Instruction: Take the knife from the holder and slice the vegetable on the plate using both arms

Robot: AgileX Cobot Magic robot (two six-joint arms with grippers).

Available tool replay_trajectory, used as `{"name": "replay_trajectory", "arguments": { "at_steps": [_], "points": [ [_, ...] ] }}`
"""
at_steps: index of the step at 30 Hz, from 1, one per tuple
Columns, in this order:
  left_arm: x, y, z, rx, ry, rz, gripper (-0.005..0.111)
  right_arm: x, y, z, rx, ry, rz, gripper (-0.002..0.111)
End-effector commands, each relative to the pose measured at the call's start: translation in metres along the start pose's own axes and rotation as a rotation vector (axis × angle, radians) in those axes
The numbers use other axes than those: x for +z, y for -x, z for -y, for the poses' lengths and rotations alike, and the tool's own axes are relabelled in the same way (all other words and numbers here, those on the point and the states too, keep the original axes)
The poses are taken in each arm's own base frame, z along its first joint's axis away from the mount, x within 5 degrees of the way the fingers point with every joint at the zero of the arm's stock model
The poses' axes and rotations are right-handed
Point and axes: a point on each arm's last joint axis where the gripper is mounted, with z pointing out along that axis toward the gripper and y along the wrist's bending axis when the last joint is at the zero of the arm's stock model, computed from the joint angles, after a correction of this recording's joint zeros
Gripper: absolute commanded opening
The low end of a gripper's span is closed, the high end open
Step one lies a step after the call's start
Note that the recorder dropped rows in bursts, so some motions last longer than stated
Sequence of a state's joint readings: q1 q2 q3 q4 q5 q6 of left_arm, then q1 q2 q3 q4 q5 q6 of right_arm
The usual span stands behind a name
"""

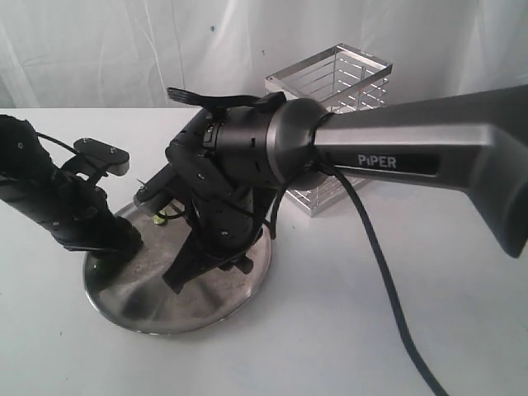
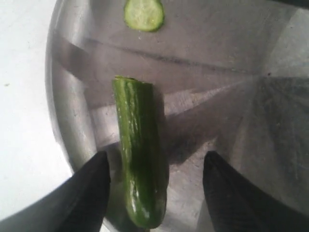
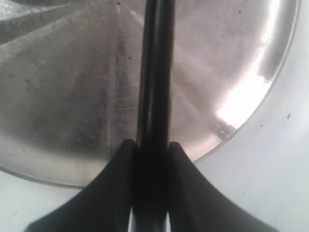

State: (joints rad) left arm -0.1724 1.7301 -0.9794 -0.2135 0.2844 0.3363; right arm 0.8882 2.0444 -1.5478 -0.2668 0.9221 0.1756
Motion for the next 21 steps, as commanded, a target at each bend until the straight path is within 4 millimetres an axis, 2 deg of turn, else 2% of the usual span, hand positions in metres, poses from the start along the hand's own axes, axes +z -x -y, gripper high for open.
{"name": "replay_trajectory", "arguments": {
  "at_steps": [1, 6, 8, 10, 15, 18, 21],
  "points": [
    [0.008, -0.005, 0.001, 0.007, 0.002, -0.011, 0.059, -0.012, 0.002, 0.004, 0.002, -0.009, 0.040, 0.000],
    [0.022, -0.008, 0.011, 0.029, -0.022, -0.049, 0.042, -0.017, 0.002, 0.005, 0.004, -0.010, 0.051, 0.000],
    [0.025, -0.007, 0.018, 0.044, -0.031, -0.053, 0.039, -0.019, 0.003, 0.006, 0.005, -0.010, 0.059, 0.000],
    [0.024, -0.005, 0.026, 0.069, -0.038, -0.043, 0.038, -0.024, 0.003, 0.007, 0.005, -0.013, 0.073, 0.000],
    [0.006, 0.010, 0.045, 0.098, -0.071, 0.004, 0.040, -0.028, 0.000, 0.012, -0.019, -0.058, 0.046, 0.000],
    [0.007, 0.011, 0.055, 0.057, -0.108, 0.010, 0.043, -0.029, -0.003, 0.017, -0.039, -0.107, 0.016, 0.000],
    [0.014, 0.011, 0.068, 0.090, -0.121, 0.005, 0.043, -0.029, -0.005, 0.023, -0.030, -0.133, -0.014, 0.000]
  ]
}}
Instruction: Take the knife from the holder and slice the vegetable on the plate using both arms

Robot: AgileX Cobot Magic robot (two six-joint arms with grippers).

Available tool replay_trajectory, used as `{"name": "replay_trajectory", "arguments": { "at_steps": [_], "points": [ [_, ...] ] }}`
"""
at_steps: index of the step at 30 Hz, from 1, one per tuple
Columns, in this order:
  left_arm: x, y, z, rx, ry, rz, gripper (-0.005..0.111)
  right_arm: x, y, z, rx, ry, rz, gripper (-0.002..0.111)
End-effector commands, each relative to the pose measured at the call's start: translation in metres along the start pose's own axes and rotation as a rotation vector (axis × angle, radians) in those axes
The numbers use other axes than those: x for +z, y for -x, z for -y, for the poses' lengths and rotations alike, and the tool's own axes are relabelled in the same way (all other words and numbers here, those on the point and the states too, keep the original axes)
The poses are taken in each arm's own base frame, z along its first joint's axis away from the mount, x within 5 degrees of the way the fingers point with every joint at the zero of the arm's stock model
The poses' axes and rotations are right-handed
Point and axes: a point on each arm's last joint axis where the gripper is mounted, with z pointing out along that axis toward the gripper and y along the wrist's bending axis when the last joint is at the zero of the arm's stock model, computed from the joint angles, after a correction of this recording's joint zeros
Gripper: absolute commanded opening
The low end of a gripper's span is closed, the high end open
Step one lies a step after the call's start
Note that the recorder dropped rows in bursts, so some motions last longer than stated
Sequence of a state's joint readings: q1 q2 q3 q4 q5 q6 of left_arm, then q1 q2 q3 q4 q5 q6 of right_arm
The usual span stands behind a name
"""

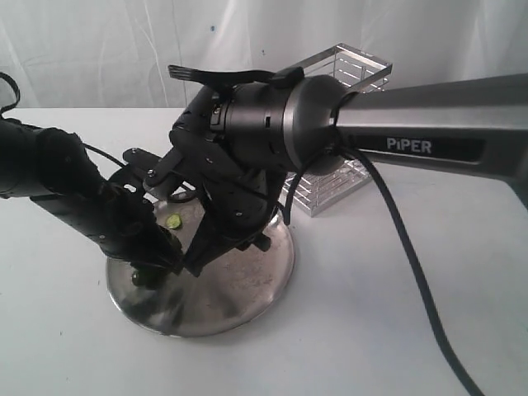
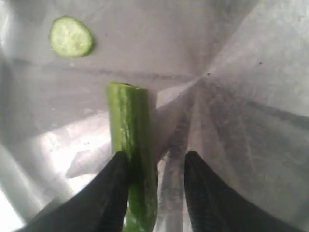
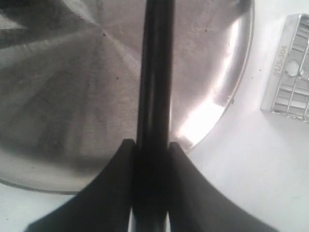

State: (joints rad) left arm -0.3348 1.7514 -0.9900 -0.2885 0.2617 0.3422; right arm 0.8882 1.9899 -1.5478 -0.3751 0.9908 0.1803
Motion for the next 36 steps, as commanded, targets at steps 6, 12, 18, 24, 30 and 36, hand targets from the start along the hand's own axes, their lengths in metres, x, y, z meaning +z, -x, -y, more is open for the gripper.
{"name": "replay_trajectory", "arguments": {
  "at_steps": [6, 12, 18, 24, 30, 36],
  "points": [
    [0.017, -0.003, 0.015, 0.007, -0.042, -0.055, 0.043, -0.006, -0.003, 0.011, 0.061, -0.038, -0.014, 0.000],
    [-0.003, 0.002, 0.017, 0.047, -0.034, -0.025, 0.043, -0.020, -0.003, 0.017, 0.106, -0.051, 0.023, 0.000],
    [-0.039, 0.006, 0.021, 0.091, -0.022, 0.028, 0.043, -0.034, -0.005, 0.021, 0.151, -0.052, 0.051, 0.000],
    [-0.075, 0.005, 0.017, 0.137, 0.079, 0.059, 0.043, -0.030, -0.010, 0.018, 0.160, -0.036, 0.015, 0.000],
    [-0.104, 0.001, 0.003, 0.092, 0.285, 0.074, 0.043, -0.015, -0.025, 0.008, 0.160, 0.007, -0.055, 0.000],
    [-0.107, 0.000, 0.000, 0.062, 0.323, 0.068, 0.043, -0.008, -0.026, -0.001, 0.188, 0.074, -0.031, 0.000]
  ]
}}
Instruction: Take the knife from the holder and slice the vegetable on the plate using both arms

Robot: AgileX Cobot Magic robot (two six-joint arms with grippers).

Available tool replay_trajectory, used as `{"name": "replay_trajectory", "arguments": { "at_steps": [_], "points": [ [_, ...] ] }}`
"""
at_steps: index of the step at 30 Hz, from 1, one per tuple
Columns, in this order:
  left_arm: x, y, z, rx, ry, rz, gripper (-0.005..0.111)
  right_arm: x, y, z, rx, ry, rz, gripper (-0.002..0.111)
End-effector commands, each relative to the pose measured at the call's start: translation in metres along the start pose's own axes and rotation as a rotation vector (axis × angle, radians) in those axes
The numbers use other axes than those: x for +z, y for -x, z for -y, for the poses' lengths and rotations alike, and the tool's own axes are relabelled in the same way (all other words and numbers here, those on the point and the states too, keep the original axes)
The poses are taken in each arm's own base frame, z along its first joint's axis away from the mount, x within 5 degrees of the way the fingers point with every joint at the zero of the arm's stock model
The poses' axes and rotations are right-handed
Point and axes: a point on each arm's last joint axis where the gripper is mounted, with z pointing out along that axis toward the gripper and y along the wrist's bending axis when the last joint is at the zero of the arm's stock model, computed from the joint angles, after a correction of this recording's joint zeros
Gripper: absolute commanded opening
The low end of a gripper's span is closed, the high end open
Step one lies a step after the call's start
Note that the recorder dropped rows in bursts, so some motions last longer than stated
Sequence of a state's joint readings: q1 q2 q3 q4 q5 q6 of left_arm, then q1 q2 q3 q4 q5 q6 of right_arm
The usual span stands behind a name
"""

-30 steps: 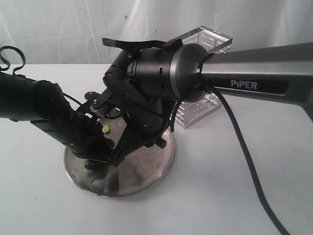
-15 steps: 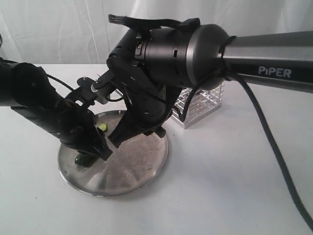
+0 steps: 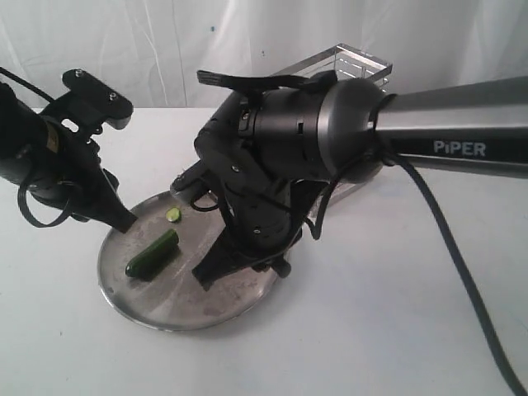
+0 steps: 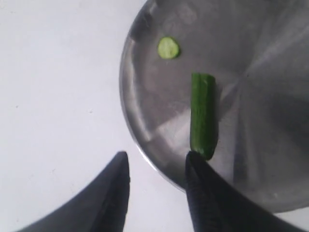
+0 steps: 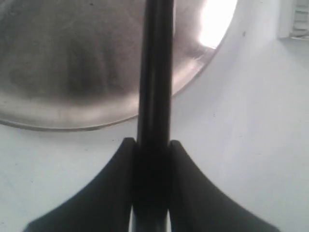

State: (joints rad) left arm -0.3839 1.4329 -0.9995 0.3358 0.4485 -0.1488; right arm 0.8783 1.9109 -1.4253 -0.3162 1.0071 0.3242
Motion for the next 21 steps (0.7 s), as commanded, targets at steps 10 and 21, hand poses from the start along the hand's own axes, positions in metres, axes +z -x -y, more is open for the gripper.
{"name": "replay_trajectory", "arguments": {
  "at_steps": [10, 21],
  "points": [
    [-0.002, 0.002, -0.002, -0.044, 0.016, 0.029, 0.043, -0.003, 0.002, -0.014, 0.074, 0.150, 0.050, 0.000],
    [0.007, -0.008, 0.005, -0.081, -0.026, 0.043, 0.043, 0.007, -0.002, -0.029, 0.091, 0.223, 0.103, 0.000]
  ]
}}
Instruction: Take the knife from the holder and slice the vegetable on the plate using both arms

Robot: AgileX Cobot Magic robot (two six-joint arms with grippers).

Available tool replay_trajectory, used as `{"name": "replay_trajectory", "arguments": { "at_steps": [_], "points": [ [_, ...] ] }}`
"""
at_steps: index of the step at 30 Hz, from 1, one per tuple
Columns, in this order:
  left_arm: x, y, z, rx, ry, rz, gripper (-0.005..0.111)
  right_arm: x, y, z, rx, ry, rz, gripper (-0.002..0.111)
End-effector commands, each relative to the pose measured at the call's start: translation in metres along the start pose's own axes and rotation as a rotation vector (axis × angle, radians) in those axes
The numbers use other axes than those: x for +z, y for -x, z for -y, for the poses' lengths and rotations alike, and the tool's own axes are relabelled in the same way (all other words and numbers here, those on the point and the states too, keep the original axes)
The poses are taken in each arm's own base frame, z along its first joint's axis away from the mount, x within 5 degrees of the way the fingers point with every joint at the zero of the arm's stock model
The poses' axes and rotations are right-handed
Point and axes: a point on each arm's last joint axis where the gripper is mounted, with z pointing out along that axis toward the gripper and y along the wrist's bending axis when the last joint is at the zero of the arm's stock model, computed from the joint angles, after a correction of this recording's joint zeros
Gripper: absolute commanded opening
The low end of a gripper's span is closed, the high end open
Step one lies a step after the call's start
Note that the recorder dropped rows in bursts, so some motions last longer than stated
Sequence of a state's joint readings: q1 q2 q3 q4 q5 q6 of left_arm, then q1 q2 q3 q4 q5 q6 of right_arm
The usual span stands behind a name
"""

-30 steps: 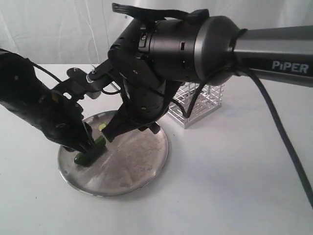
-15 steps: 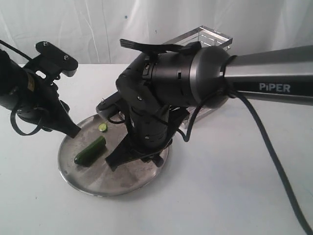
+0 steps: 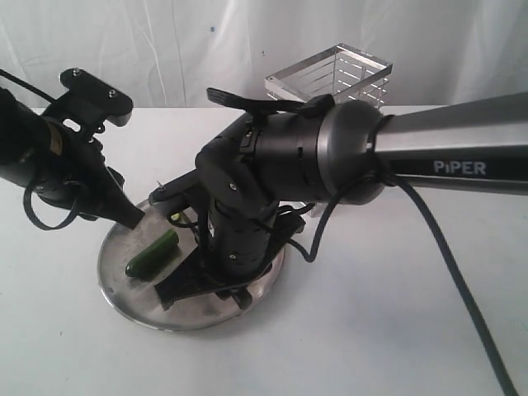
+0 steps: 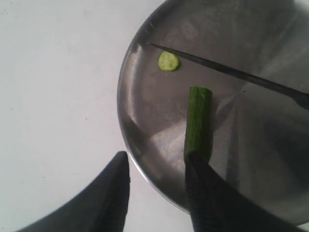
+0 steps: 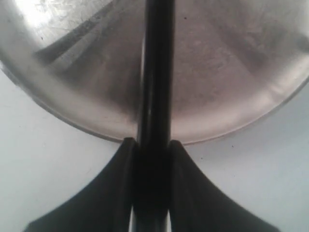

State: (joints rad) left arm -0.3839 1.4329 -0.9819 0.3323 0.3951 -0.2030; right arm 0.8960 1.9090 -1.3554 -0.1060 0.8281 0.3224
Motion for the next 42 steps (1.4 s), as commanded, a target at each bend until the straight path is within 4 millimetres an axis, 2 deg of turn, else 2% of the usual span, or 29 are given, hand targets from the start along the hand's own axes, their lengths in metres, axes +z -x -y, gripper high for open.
{"name": "replay_trajectory", "arguments": {
  "at_steps": [1, 5, 10, 34, 42],
  "points": [
    [0.007, -0.011, 0.005, -0.029, -0.024, 0.014, 0.043, -0.003, 0.003, -0.003, -0.012, 0.021, 0.054, 0.000],
    [0.013, -0.018, 0.008, -0.026, -0.037, 0.038, 0.043, -0.003, 0.004, -0.003, -0.013, 0.026, 0.068, 0.000],
    [0.013, -0.018, 0.009, -0.033, -0.041, 0.049, 0.043, -0.002, 0.004, -0.004, -0.021, 0.026, 0.070, 0.000],
    [0.013, -0.017, 0.009, -0.033, -0.042, 0.062, 0.043, 0.038, 0.000, -0.008, -0.091, 0.033, -0.012, 0.000],
    [0.013, -0.017, 0.009, -0.033, -0.042, 0.062, 0.043, 0.040, 0.001, -0.008, -0.106, 0.028, 0.005, 0.000]
  ]
}}
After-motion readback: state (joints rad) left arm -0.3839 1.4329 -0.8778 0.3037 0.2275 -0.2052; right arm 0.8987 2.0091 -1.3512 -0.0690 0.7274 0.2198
